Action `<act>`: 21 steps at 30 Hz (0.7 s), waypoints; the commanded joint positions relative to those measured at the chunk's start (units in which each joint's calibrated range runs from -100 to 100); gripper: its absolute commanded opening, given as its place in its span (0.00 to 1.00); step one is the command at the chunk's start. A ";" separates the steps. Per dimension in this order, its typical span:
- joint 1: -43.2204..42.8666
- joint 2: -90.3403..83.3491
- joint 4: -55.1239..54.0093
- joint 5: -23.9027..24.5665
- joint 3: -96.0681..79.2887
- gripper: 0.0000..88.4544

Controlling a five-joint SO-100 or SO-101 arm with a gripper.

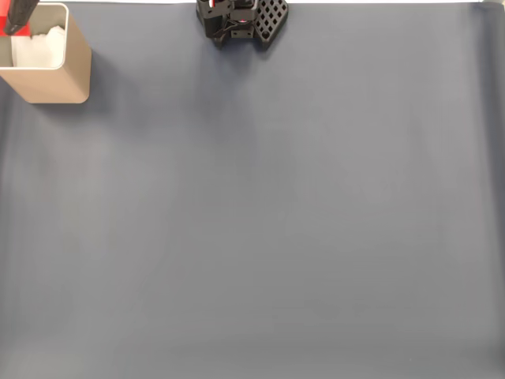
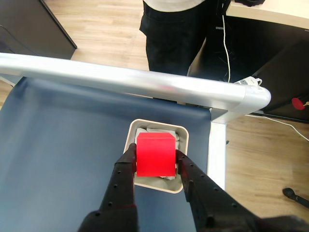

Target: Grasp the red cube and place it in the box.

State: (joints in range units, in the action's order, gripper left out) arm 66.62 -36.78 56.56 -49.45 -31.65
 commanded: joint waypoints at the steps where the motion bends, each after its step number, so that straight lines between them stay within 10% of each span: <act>1: 1.00 -3.17 -1.48 -0.24 0.17 0.00; 21: 1.49 -7.85 -2.79 -0.68 -5.12 0.00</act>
State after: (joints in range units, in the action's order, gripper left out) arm 67.73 -42.42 55.13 -49.65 -37.70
